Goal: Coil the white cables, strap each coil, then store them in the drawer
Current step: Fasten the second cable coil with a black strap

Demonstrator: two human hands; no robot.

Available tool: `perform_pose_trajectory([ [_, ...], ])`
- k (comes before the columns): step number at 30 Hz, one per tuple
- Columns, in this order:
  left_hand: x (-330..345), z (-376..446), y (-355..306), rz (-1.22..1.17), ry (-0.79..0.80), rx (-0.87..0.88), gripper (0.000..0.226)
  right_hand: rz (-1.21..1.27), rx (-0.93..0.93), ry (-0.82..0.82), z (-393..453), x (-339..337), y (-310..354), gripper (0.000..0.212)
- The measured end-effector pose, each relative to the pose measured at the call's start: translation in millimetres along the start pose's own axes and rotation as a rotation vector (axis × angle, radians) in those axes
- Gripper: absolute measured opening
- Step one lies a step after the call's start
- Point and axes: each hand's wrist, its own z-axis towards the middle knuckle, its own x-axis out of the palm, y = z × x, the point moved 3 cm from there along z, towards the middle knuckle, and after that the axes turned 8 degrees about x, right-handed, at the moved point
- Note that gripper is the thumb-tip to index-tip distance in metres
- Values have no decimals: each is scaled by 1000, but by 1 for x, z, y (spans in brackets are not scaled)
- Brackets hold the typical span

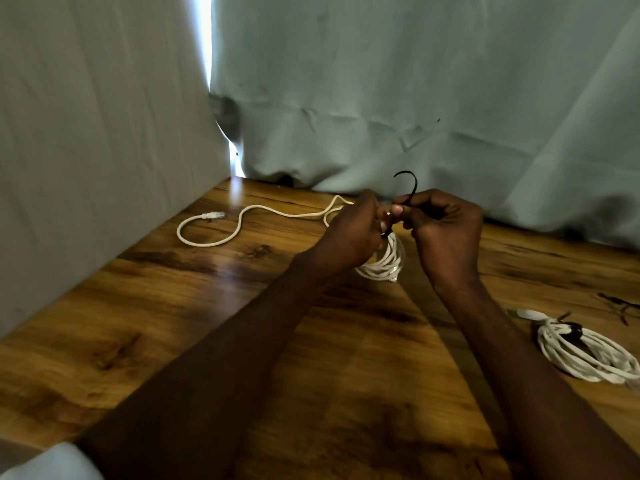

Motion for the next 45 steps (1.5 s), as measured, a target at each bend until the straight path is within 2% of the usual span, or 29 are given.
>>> perform_pose_trajectory([
  [2, 4, -1, -7, 44, 86, 65, 25, -18, 13, 9, 0, 0, -1, 13],
  [5, 13, -4, -18, -118, 155, 148, 25, -13, 84, -46, 3, -4, -6, 10],
  [7, 13, -5, -21, -246, 126, 155, 20, 68, 190, -133, 8, -12, -12, 9],
  [11, 11, -4, -29, -317, 142, 228, 24, 260, 419, -225, 12, -19, -19, 22],
  [13, 12, -5, -28, -325, 159, 238, 28, 361, 541, -226, 11, -17, -22, 22],
  [16, 11, -7, -26, -267, 109, 280, 29, 499, 755, -164, 9, -14, -29, 19],
  [18, 11, -9, -27, -257, 54, 292, 28, 561, 839, -164, 9, -17, -38, 25],
  [19, 11, -9, -27, -262, 28, 291, 28, 585, 866, -171, 9, -17, -40, 27],
  [22, 13, -7, -25, -267, 1, 279, 31, 567, 851, -224, 13, -21, -39, 13],
  [26, 12, -11, -30, -196, -12, 350, 38, 619, 899, -217, 11, -16, -43, 10],
  [29, 16, -12, -27, -112, -30, 365, 29, 561, 943, -115, 10, -9, -51, 20],
  [31, 15, -11, -23, -47, -82, 346, 23, 496, 963, -103, 6, -7, -50, 30],
  [32, 14, -10, -22, -37, -114, 349, 22, 474, 954, -109, 4, -6, -49, 29],
  [34, 9, -7, -20, -13, -200, 386, 18, 388, 855, -145, 3, -4, -46, 14],
  [36, 3, -6, -16, 19, -284, 360, 14, 266, 653, -202, 6, -3, -43, 5],
  [38, 0, -5, -8, -21, -321, 210, 15, 117, 407, -198, 10, 0, -32, 6],
  [40, -2, -2, 1, -100, -333, 34, 21, -66, 169, -81, 8, 9, -23, 12],
  [42, -6, 1, 9, -264, -338, -116, 24, -377, -33, 58, -1, 21, -21, 17],
  [44, -9, 2, 17, -467, -329, -272, 24, -583, -132, 149, -9, 28, -24, 18],
  [45, -10, 2, 20, -559, -319, -342, 26, -585, -132, 185, -11, 30, -25, 19],
])
